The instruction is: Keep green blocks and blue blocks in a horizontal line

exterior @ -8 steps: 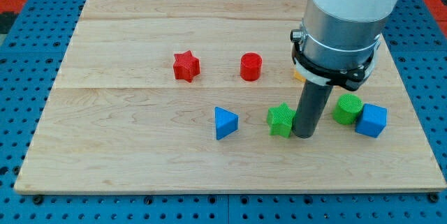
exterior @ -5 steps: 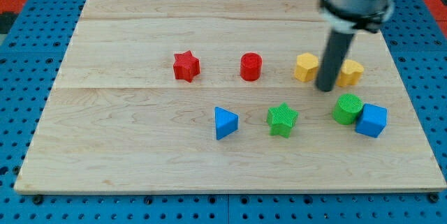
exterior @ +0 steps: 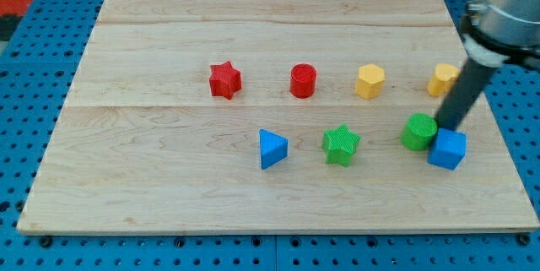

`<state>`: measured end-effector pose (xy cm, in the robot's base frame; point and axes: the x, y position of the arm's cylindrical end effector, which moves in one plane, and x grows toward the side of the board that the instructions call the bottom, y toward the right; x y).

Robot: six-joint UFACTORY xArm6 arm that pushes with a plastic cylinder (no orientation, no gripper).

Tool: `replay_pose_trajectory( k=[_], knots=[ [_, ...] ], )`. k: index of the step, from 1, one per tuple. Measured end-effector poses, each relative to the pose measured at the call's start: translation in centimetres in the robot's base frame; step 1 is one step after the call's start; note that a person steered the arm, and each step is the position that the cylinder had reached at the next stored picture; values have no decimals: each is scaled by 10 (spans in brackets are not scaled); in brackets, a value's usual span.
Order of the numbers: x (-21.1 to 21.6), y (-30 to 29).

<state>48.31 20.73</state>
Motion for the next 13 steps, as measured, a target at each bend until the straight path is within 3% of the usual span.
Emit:
replay_pose_trajectory(
  k=[1, 2, 3, 5, 7, 8, 9, 10, 11, 12, 13],
  knots=[
    [1, -35],
    [-7, -34],
    [-5, -77],
    [26, -60],
    [-7, -104],
    [18, -128],
    [-17, -158],
    [2, -198],
    [35, -203],
    [32, -216],
    [-10, -216]
  ],
)
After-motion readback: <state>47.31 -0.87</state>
